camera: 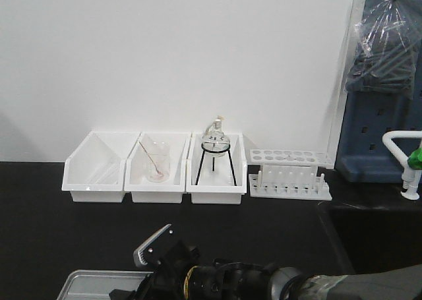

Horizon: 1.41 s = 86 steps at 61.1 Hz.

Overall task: Move beaker to silver tray on left bench
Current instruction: 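Lower the held beaker onto the silver metal tray with the right gripper, then open the right gripper to release the beaker on the tray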

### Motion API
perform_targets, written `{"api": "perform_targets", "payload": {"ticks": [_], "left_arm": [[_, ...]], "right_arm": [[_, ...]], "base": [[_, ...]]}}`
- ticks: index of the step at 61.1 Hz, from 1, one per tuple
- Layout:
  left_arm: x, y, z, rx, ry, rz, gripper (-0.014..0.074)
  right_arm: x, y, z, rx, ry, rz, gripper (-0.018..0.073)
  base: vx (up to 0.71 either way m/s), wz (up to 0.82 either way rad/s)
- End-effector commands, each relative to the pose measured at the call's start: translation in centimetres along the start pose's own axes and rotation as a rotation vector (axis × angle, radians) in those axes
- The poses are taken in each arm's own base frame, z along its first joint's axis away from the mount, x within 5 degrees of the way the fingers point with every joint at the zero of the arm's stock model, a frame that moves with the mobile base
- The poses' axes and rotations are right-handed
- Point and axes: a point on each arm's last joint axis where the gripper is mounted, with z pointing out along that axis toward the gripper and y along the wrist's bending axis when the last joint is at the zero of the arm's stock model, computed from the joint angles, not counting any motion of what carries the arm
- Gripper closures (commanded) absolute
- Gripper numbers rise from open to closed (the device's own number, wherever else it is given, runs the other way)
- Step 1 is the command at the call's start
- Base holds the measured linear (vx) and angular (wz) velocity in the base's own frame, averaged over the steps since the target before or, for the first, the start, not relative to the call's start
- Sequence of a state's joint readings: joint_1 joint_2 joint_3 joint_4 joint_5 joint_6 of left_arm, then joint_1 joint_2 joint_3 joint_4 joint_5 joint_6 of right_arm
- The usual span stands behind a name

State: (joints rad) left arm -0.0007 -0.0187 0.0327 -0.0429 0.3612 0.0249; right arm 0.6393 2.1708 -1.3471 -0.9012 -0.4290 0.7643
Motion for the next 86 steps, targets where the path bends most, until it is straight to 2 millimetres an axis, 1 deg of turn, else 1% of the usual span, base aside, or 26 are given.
{"api": "perform_targets", "payload": {"ticks": [1,5,8,12,14,15,17,18,19,20,25,27,28,29,30,36,40,48,54,65,82,86], "left_arm": [[-0.1,0.0,0.1,0.003,-0.067,-0.008,0.0595],[-0.1,0.0,0.1,0.003,-0.067,-0.008,0.0595],[-0.1,0.0,0.1,0.003,-0.067,-0.008,0.0595],[-0.1,0.0,0.1,0.003,-0.067,-0.008,0.0595],[-0.1,0.0,0.1,0.003,-0.067,-0.008,0.0595],[-0.1,0.0,0.1,0.003,-0.067,-0.008,0.0595],[-0.1,0.0,0.1,0.003,-0.067,-0.008,0.0595],[-0.1,0.0,0.1,0.003,-0.067,-0.008,0.0595],[-0.1,0.0,0.1,0.003,-0.067,-0.008,0.0595],[-0.1,0.0,0.1,0.003,-0.067,-0.008,0.0595],[-0.1,0.0,0.1,0.003,-0.067,-0.008,0.0595],[-0.1,0.0,0.1,0.003,-0.067,-0.008,0.0595],[-0.1,0.0,0.1,0.003,-0.067,-0.008,0.0595],[-0.1,0.0,0.1,0.003,-0.067,-0.008,0.0595],[-0.1,0.0,0.1,0.003,-0.067,-0.008,0.0595],[-0.1,0.0,0.1,0.003,-0.067,-0.008,0.0595],[-0.1,0.0,0.1,0.003,-0.067,-0.008,0.0595],[-0.1,0.0,0.1,0.003,-0.067,-0.008,0.0595],[-0.1,0.0,0.1,0.003,-0.067,-0.008,0.0595],[-0.1,0.0,0.1,0.003,-0.067,-0.008,0.0595],[-0.1,0.0,0.1,0.003,-0.067,-0.008,0.0595],[-0.1,0.0,0.1,0.003,-0.067,-0.008,0.0595]], "right_arm": [[-5.6,0.5,-2.5,-0.023,-0.176,-0.023,-0.0022],[-6.9,0.8,-3.5,-0.024,-0.206,-0.006,-0.0020],[-8.0,0.9,-4.6,-0.024,-0.232,0.018,-0.0020],[-9.2,1.3,-6.4,-0.027,-0.266,0.021,-0.0020],[-9.3,1.5,-7.4,-0.034,-0.276,0.017,-0.0020],[-9.7,1.7,-8.2,-0.042,-0.295,0.012,-0.0020],[-9.6,1.9,-9.3,-0.049,-0.303,0.015,-0.0020],[-10.0,2.0,-10.2,-0.050,-0.319,0.011,-0.0020],[-9.7,2.1,-10.8,-0.053,-0.318,0.015,-0.0020],[-10.0,2.3,-12.1,-0.053,-0.337,0.012,-0.0020],[-9.5,3.0,-16.5,-0.014,-0.342,0.017,-0.0020],[-9.2,3.2,-17.8,0.003,-0.341,0.017,-0.0020],[-8.8,3.3,-18.4,0.014,-0.329,0.021,-0.0020],[-8.9,3.5,-19.3,0.032,-0.334,0.018,-0.0020],[-8.4,3.6,-19.8,0.042,-0.321,0.021,-0.0020],[-7.3,4.3,-23.2,0.142,-0.276,0.021,-0.0020],[-6.4,4.7,-24.9,0.190,-0.253,0.024,-0.0020],[-5.3,5.4,-26.8,0.221,-0.248,0.024,-0.0020],[-4.5,5.6,-27.4,0.232,-0.234,0.028,-0.0020],[-3.6,5.7,-27.2,0.233,-0.206,0.037,-0.0020],[-3.6,5.7,-27.2,0.232,-0.207,0.035,-0.0020],[-3.7,5.8,-27.6,0.238,-0.215,0.032,-0.0020]], "base": [[0.00,0.00],[0.00,0.00],[0.00,0.00],[0.00,0.00],[0.00,0.00],[0.00,0.00],[0.00,0.00],[0.00,0.00],[0.00,0.00],[0.00,0.00],[0.00,0.00],[0.00,0.00],[0.00,0.00],[0.00,0.00],[0.00,0.00],[0.00,0.00],[0.00,0.00],[0.00,0.00],[0.00,0.00],[0.00,0.00],[0.00,0.00],[0.00,0.00]]}}
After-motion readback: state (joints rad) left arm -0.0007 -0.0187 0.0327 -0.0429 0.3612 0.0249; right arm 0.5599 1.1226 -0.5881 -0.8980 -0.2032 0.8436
